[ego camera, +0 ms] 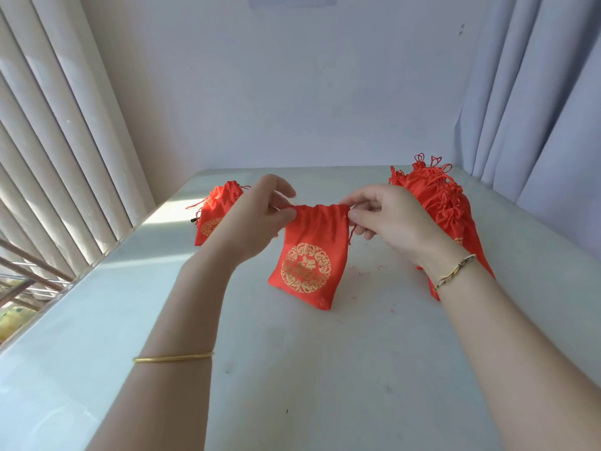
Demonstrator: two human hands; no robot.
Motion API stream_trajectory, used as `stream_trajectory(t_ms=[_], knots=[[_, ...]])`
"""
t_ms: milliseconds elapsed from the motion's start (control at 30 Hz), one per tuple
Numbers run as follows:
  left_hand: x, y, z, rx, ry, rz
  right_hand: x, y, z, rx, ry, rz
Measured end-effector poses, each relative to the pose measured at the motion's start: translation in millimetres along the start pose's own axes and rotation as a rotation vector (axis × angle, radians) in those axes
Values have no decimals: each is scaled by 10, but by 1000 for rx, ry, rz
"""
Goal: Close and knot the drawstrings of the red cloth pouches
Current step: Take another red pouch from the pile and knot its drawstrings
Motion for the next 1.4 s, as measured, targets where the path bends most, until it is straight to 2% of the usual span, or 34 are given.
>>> stream_trajectory(t_ms=[233, 400, 567, 767, 833, 1000, 1067, 1167, 1267, 1333, 1400], knots=[[-17, 0, 88, -79, -299, 27, -88, 8, 96, -83, 18, -19], [34, 33, 73, -90, -244, 51, -85, 11, 94, -93, 5, -24], [-66, 59, 180, -144, -59, 39, -142, 2, -8, -18, 320, -85], [-213, 88, 217, -159, -50, -51, -229, 23, -78, 27, 449, -125], [-286, 105, 213, -163, -72, -99, -235, 31, -85, 36, 392, -126], [-372, 133, 184, -166, -92, -163, -117, 55, -318, 217, -270, -121], [-372, 133, 198, -177, -55, -163, -83, 62, -372, 255, -381, -127], [-437, 127, 226, -200, -48, -215, -113, 61, -404, 265, -394, -161], [-620, 192, 287, -255, -38, -392, -279, 91, -484, 272, -343, -299], [-719, 252, 347, -285, 102, -524, -359, 116, -515, 274, -306, -381], [-724, 267, 372, -272, 342, -575, -361, 121, -486, 268, -251, -409]])
Point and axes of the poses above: each hand's wrist, its own y-axis away from the middle knuckle, its own x-axis out of the palm, z = x × y, the point moved 9 cm from there along -y, towards the middle knuckle, and after that the axes turned 7 degrees about z, right-handed, at the moved point
